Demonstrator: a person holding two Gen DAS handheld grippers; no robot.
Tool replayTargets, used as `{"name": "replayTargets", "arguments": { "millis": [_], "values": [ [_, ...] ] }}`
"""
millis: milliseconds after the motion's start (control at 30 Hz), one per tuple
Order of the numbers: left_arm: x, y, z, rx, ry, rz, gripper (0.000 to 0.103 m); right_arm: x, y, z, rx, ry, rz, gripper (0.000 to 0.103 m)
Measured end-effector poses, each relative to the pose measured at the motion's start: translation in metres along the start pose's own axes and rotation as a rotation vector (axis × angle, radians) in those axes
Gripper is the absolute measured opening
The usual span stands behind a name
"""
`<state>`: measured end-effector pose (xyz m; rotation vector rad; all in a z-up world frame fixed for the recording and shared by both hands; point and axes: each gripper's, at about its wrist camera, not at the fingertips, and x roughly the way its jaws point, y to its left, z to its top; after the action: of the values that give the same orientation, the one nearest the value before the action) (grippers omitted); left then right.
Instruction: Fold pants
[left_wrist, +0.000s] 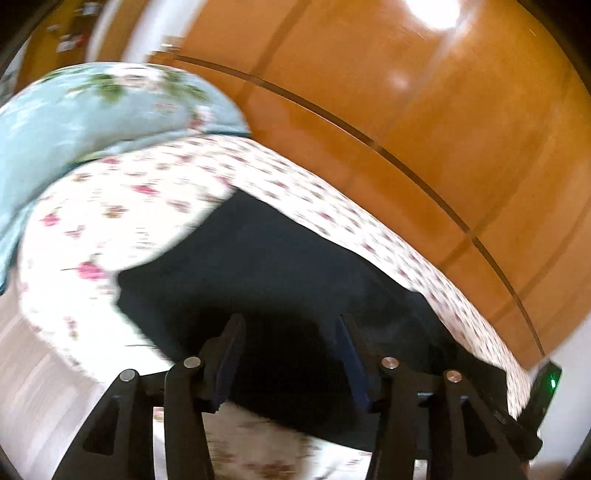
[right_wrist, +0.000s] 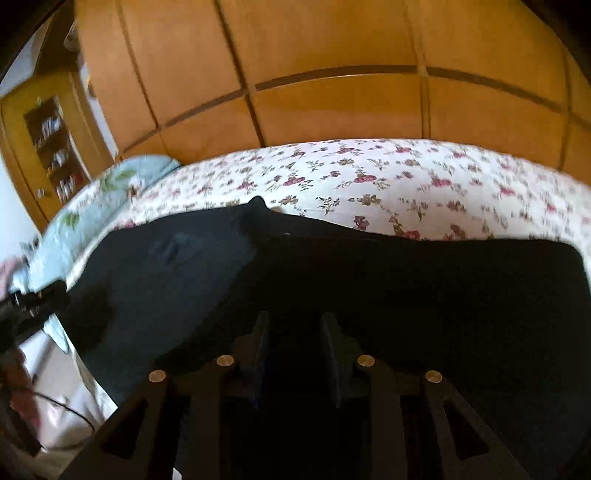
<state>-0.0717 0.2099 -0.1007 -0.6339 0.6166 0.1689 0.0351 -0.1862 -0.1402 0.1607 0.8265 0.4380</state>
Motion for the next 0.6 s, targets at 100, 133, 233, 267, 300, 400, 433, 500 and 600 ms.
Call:
{"name": "replayTargets", "arguments": {
  "millis": [100, 133, 233, 267, 300, 400, 433, 500, 600],
  "values": [
    [-0.006, 0.034, 0.000, -0.087, -0.018, 0.032, 0.053, 0.001, 0.003, -0.001, -0.016, -0.008, -0.015, 0.029],
    [-0.007, 0.044, -0.001, -0.112, -0.020, 0.032, 0.053, 0.000, 0.003, 0.000, -0.020, -0.008, -0.021, 0.029],
    [-0.012, 0.070, -0.006, -0.174, 0.000, 0.045, 0.053, 0.001, 0.005, 0.001, -0.012, -0.003, -0.030, 0.029],
    [-0.011, 0.077, -0.008, -0.198, 0.003, 0.043, 0.053, 0.001, 0.004, 0.001, -0.004, -0.001, -0.029, 0.029],
    [-0.010, 0.081, -0.010, -0.215, 0.006, 0.035, 0.053, 0.001, 0.003, 0.002, 0.005, 0.000, -0.027, 0.029],
    [-0.001, 0.095, -0.010, -0.255, 0.036, -0.030, 0.053, 0.001, 0.003, 0.003, 0.006, 0.005, -0.033, 0.029],
    [0.006, 0.098, -0.010, -0.270, 0.060, -0.056, 0.053, 0.001, 0.003, 0.002, 0.004, 0.006, -0.036, 0.029],
    [0.015, 0.102, -0.009, -0.296, 0.080, -0.091, 0.053, 0.001, 0.005, 0.002, 0.005, 0.007, -0.046, 0.029],
    [0.016, 0.106, -0.009, -0.317, 0.054, -0.108, 0.053, 0.001, 0.005, 0.002, 0.016, 0.007, -0.047, 0.029]
  ]
}}
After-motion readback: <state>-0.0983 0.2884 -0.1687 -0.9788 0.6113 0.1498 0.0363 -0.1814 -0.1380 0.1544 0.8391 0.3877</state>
